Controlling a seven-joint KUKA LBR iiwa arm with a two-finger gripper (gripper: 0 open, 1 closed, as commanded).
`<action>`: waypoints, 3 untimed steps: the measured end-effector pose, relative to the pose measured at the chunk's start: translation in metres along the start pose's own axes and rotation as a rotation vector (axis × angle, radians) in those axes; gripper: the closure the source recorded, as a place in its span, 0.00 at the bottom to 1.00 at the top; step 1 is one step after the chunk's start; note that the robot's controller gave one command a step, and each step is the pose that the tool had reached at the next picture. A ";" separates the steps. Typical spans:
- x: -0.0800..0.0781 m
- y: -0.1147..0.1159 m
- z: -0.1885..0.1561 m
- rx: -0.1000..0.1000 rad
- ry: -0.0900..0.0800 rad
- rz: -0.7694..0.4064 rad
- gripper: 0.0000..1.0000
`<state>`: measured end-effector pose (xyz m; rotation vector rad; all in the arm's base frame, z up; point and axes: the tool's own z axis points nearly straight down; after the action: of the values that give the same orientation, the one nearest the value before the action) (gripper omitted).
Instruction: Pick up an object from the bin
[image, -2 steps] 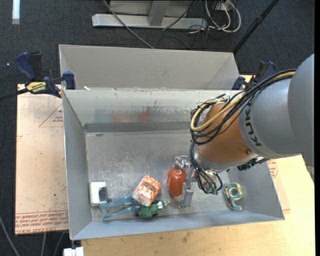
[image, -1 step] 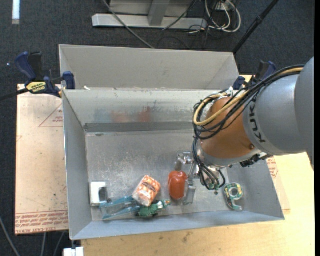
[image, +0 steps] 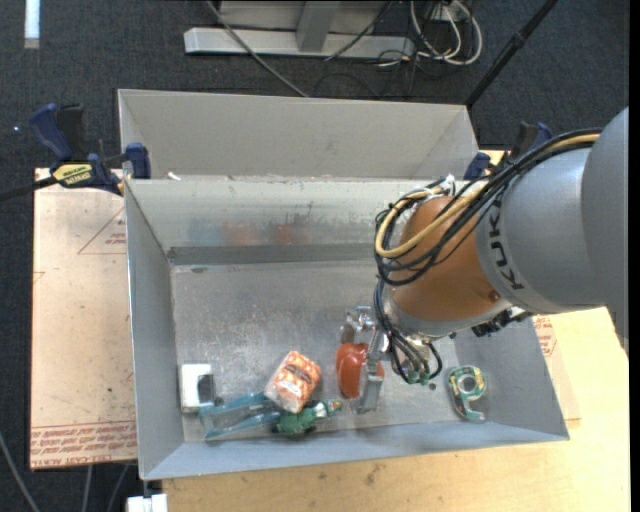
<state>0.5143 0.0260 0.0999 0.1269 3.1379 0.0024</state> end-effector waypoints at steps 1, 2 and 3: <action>0.009 -0.001 0.030 -0.001 -0.007 0.012 0.00; 0.008 -0.013 0.029 0.000 -0.002 -0.045 1.00; 0.008 -0.013 0.029 0.000 -0.002 -0.045 1.00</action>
Offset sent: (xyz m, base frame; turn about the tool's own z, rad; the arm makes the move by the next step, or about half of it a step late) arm -0.0104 -0.0130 -0.0299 -0.0462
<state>0.5050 0.0136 0.0705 0.0569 3.1376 0.0023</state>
